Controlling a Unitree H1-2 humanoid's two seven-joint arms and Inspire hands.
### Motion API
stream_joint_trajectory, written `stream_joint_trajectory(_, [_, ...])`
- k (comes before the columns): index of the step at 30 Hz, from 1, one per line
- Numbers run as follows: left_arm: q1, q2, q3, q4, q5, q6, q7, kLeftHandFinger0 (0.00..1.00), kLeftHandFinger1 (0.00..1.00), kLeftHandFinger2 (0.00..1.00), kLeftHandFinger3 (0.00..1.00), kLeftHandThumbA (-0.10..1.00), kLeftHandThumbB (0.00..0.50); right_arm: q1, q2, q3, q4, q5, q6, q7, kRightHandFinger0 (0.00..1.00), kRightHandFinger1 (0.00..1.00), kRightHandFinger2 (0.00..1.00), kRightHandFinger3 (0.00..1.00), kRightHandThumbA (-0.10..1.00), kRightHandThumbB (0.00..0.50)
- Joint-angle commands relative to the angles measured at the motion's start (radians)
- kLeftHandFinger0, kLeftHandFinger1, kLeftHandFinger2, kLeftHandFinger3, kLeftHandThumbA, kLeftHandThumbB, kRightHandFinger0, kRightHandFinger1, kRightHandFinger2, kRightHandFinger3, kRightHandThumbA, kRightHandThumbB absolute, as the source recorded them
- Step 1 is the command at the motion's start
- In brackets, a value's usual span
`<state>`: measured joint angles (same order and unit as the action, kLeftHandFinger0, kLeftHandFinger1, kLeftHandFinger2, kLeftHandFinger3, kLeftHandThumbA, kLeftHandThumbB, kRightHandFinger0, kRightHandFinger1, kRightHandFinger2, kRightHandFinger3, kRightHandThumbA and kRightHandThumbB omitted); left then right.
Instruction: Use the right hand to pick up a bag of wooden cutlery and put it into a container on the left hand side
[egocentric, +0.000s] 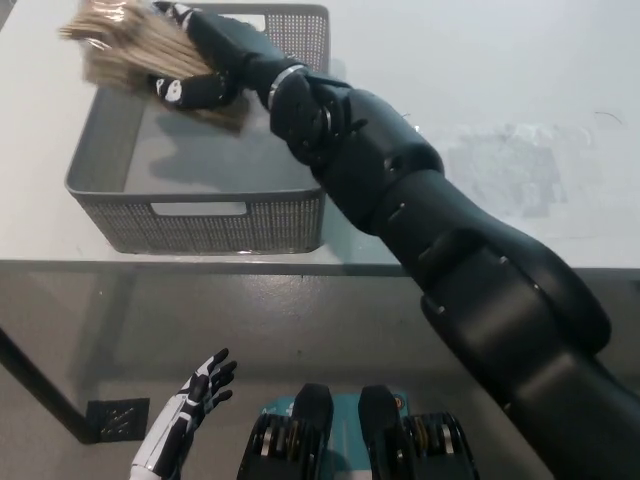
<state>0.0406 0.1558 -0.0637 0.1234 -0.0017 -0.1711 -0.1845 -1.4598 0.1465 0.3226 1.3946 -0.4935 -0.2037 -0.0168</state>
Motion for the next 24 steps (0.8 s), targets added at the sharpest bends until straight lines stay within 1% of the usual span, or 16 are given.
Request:
stream_joint_trajectory(1, [-0.006, 0.012, -0.001, -0.029, 0.001, -0.031, -0.007, 1.00, 1.00, 1.00, 1.00, 1.00, 0.073, -0.090, -0.033, 0.022, -0.034, -0.006, 0.055, -0.007, 1.00, 1.00, 1.00, 1.00, 0.86, 0.461])
stream_joint_trajectory(2, [-0.006, 0.013, -0.001, -0.028, 0.003, -0.032, -0.005, 1.00, 1.00, 1.00, 1.00, 1.00, 0.073, -0.093, -0.035, 0.031, -0.034, -0.014, 0.061, -0.017, 1.00, 1.00, 1.00, 1.00, 0.88, 0.459])
stream_joint_trajectory(4, [-0.005, 0.014, -0.002, -0.030, 0.008, -0.030, -0.004, 1.00, 1.00, 1.00, 1.00, 1.00, 0.086, -0.094, -0.040, 0.027, -0.036, 0.001, 0.065, -0.017, 1.00, 1.00, 1.00, 1.00, 0.85, 0.467])
stream_joint_trajectory(6, [-0.004, 0.014, -0.002, -0.034, 0.009, -0.029, -0.004, 1.00, 1.00, 1.00, 1.00, 1.00, 0.086, -0.094, -0.047, 0.017, -0.039, 0.017, 0.056, -0.014, 1.00, 1.00, 1.00, 1.00, 0.85, 0.472])
stream_joint_trajectory(7, [-0.003, 0.014, -0.002, -0.033, 0.010, -0.031, -0.003, 1.00, 1.00, 1.00, 1.00, 1.00, 0.085, -0.097, -0.053, 0.010, -0.045, 0.026, 0.057, -0.003, 1.00, 1.00, 1.00, 1.00, 0.85, 0.488])
stream_joint_trajectory(8, [-0.005, 0.013, -0.003, -0.032, 0.011, -0.031, -0.003, 1.00, 1.00, 1.00, 1.00, 1.00, 0.087, -0.098, -0.057, 0.007, -0.047, 0.031, 0.058, 0.000, 1.00, 1.00, 1.00, 1.00, 0.85, 0.491])
stream_joint_trajectory(10, [-0.006, 0.012, -0.004, -0.033, 0.011, -0.027, -0.004, 1.00, 1.00, 1.00, 1.00, 1.00, 0.094, -0.104, -0.067, -0.002, -0.058, 0.040, 0.066, 0.010, 1.00, 1.00, 1.00, 1.00, 0.83, 0.476])
stream_joint_trajectory(12, [-0.008, 0.012, -0.005, -0.032, 0.014, -0.026, -0.003, 1.00, 1.00, 1.00, 1.00, 1.00, 0.094, -0.108, -0.075, -0.002, -0.067, 0.040, 0.063, 0.008, 1.00, 1.00, 1.00, 1.00, 0.83, 0.474])
stream_joint_trajectory(13, [-0.011, 0.011, -0.005, -0.028, 0.015, -0.029, -0.003, 1.00, 1.00, 1.00, 1.00, 1.00, 0.094, -0.112, -0.085, -0.007, -0.078, 0.046, 0.050, 0.003, 1.00, 1.00, 1.00, 1.00, 0.85, 0.491])
stream_joint_trajectory(14, [-0.012, 0.011, -0.005, -0.024, 0.014, -0.034, -0.003, 1.00, 1.00, 1.00, 1.00, 1.00, 0.094, -0.114, -0.090, -0.011, -0.084, 0.050, 0.049, 0.004, 1.00, 1.00, 1.00, 1.00, 0.86, 0.494])
stream_joint_trajectory(16, [-0.012, 0.012, -0.004, -0.027, 0.012, -0.031, -0.004, 1.00, 1.00, 1.00, 1.00, 1.00, 0.101, -0.119, -0.116, -0.027, -0.113, 0.068, 0.040, 0.025, 1.00, 1.00, 1.00, 1.00, 0.94, 0.500])
stream_joint_trajectory(17, [-0.013, 0.011, -0.005, -0.025, 0.011, -0.034, -0.005, 1.00, 1.00, 1.00, 1.00, 1.00, 0.095, -0.116, -0.130, -0.041, -0.131, 0.083, 0.033, 0.037, 1.00, 1.00, 1.00, 1.00, 0.94, 0.500])
stream_joint_trajectory(18, [-0.014, 0.011, -0.005, -0.020, 0.014, -0.040, -0.003, 1.00, 1.00, 1.00, 1.00, 1.00, 0.082, -0.108, -0.152, -0.057, -0.172, 0.098, 0.031, 0.057, 1.00, 1.00, 1.00, 1.00, 0.94, 0.500])
stream_joint_trajectory(21, [-0.009, 0.008, -0.004, -0.018, 0.014, -0.050, 0.001, 1.00, 1.00, 1.00, 1.00, 1.00, 0.083, -0.066, -0.200, -0.082, -0.296, 0.118, 0.032, 0.095, 1.00, 1.00, 1.00, 1.00, 0.95, 0.498])
stream_joint_trajectory(22, [-0.005, 0.010, -0.002, -0.023, 0.007, -0.048, -0.003, 1.00, 1.00, 1.00, 1.00, 1.00, 0.116, -0.003, -0.243, -0.099, -0.458, 0.137, 0.063, 0.140, 1.00, 1.00, 1.00, 1.00, 0.98, 0.493])
stream_joint_trajectory(24, [0.003, 0.011, -0.002, -0.031, 0.005, -0.042, -0.005, 1.00, 1.00, 1.00, 1.00, 1.00, 0.116, 0.086, -0.289, -0.130, -0.651, 0.179, 0.098, 0.187, 1.00, 1.00, 1.00, 1.00, 0.98, 0.492])
